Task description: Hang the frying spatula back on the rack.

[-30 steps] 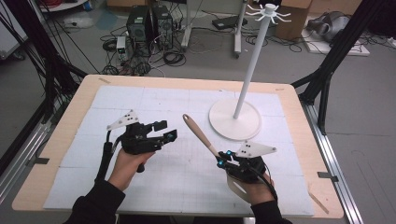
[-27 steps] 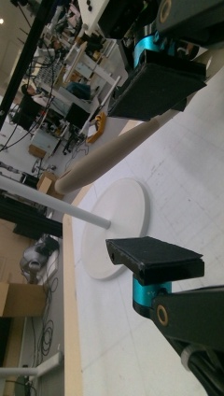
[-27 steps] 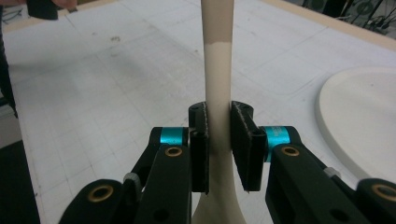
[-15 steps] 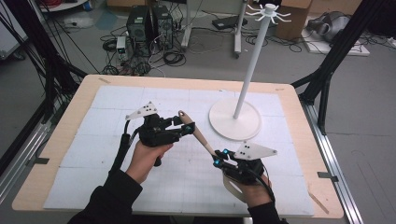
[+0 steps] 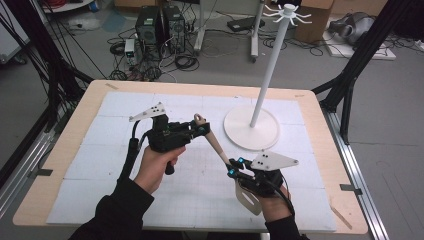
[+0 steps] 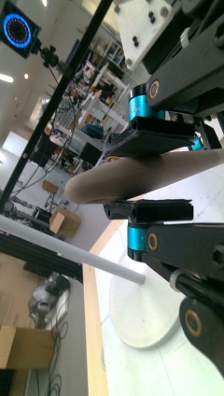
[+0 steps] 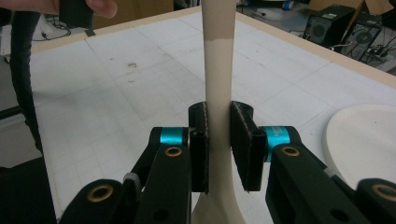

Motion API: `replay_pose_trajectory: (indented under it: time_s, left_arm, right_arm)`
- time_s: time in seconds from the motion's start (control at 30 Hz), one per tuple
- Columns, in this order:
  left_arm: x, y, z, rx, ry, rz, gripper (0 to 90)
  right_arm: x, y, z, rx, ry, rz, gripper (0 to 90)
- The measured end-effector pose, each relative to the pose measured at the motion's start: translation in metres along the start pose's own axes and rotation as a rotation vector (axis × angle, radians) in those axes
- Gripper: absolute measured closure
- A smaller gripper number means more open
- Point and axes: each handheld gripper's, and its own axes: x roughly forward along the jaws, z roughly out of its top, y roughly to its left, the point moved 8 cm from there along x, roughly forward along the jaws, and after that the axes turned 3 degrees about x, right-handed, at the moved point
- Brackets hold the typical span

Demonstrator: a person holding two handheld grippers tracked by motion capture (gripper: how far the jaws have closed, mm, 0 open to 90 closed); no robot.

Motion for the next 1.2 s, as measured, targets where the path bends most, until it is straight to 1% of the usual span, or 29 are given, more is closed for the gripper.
replay_pose_trajectory:
  time_s: [0.03,0.07,0.1,0.13,0.17,0.23,0.27,0.3,0.33,0.37,0.47,0.5,0.53,0.57,0.67,0.7,0.73,0.8,0.83,0.87,0.9,0.97,1.0,1.03,1.07,1.1,1.13,1.17,1.2]
  left_arm:
    - [0.0,0.0,0.0,0.0,0.0,0.0,69.2]
    - [0.0,-0.003,0.002,-0.004,-0.008,-0.027,70.0]
    - [0.0,-0.005,0.003,-0.005,-0.009,-0.037,70.8]
    - [0.0,-0.005,0.003,-0.005,-0.009,-0.037,71.3]
    - [0.0,-0.009,0.005,0.017,-0.014,-0.049,71.7]
    - [0.0,-0.012,0.007,0.025,-0.016,-0.057,72.0]
    - [0.0,-0.016,0.011,0.044,-0.022,-0.067,72.4]
    - [0.0,-0.016,0.011,0.044,-0.022,-0.067,72.5]
    - [0.0,-0.019,0.015,0.061,-0.028,-0.077,72.6]
    - [0.0,-0.021,0.016,0.067,-0.033,-0.081,72.6]
    - [-0.002,-0.026,0.023,0.1,-0.047,-0.093,72.8]
    - [-0.002,-0.026,0.023,0.1,-0.047,-0.093,72.8]
    - [-0.002,-0.029,0.026,0.115,-0.051,-0.101,72.9]
    - [-0.002,-0.03,0.027,0.123,-0.052,-0.104,72.9]
    - [-0.004,-0.035,0.033,0.171,-0.043,-0.112,73.0]
    - [-0.004,-0.035,0.033,0.171,-0.043,-0.112,73.0]
    - [-0.005,-0.037,0.036,0.193,-0.042,-0.114,73.1]
    - [-0.005,-0.037,0.038,0.202,-0.042,-0.118,73.2]
    - [-0.006,-0.038,0.039,0.211,-0.04,-0.124,73.1]
    - [-0.007,-0.038,0.042,0.223,-0.03,-0.141,73.2]
    - [-0.008,-0.039,0.043,0.233,-0.022,-0.148,73.2]
    - [-0.008,-0.039,0.044,0.24,-0.019,-0.152,73.2]
    - [-0.009,-0.04,0.044,0.252,-0.01,-0.158,73.2]
    - [-0.009,-0.039,0.045,0.264,-0.002,-0.161,73.2]
    - [-0.01,-0.041,0.046,0.275,0.009,-0.181,73.1]
    - [-0.01,-0.041,0.046,0.275,0.009,-0.181,73.2]
    - [-0.011,-0.042,0.046,0.273,0.019,-0.2,73.1]
    - [-0.011,-0.042,0.046,0.273,0.019,-0.2,73.1]
    - [-0.012,-0.043,0.046,0.286,0.026,-0.222,73.1]
  right_arm:
    - [0.001,0.0,0.001,0.0,-0.004,0.003,77.8]
    - [0.001,0.0,0.0,0.0,0.001,0.004,77.8]
    - [0.002,0.001,0.001,0.0,0.003,0.005,77.8]
    - [0.002,0.001,0.001,0.0,0.003,0.005,77.8]
    - [0.004,0.002,0.002,-0.003,0.002,0.012,77.7]
    - [0.005,0.002,0.002,-0.001,0.003,0.015,77.6]
    - [0.005,0.003,0.004,-0.005,-0.004,0.019,77.6]
    - [0.005,0.003,0.004,-0.005,-0.004,0.019,77.6]
    - [0.005,0.004,0.008,-0.001,-0.014,0.03,77.5]
    - [0.005,0.004,0.01,-0.007,-0.018,0.029,77.5]
    - [0.004,0.006,0.016,-0.007,-0.028,0.036,77.3]
    - [0.004,0.006,0.016,-0.007,-0.028,0.036,77.3]
    - [0.004,0.007,0.02,-0.01,-0.036,0.043,76.7]
    - [0.004,0.007,0.02,-0.01,-0.036,0.043,76.7]
    - [0.003,0.009,0.025,-0.018,-0.044,0.051,76.1]
    - [0.003,0.009,0.025,-0.018,-0.044,0.051,76.1]
    - [0.003,0.009,0.027,-0.021,-0.053,0.05,71.2]
    - [0.002,0.009,0.028,-0.013,-0.065,0.051,66.5]
    - [0.002,0.009,0.029,-0.015,-0.073,0.058,64.3]
    - [0.002,0.01,0.029,-0.019,-0.081,0.066,61.5]
    - [0.001,0.01,0.03,-0.018,-0.089,0.074,58.4]
    - [0.001,0.008,0.031,-0.005,-0.103,0.1,53.4]
    - [0.001,0.007,0.031,-0.003,-0.111,0.105,49.8]
    - [0.001,0.007,0.031,-0.003,-0.111,0.105,49.8]
    - [0.0,0.006,0.033,0.003,-0.123,0.133,45.6]
    - [0.0,0.006,0.033,0.003,-0.123,0.133,45.6]
    - [-0.001,0.006,0.034,0.004,-0.129,0.166,41.7]
    - [-0.001,0.006,0.034,0.004,-0.129,0.166,41.7]
    - [0.0,0.007,0.038,-0.014,-0.137,0.213,37.0]
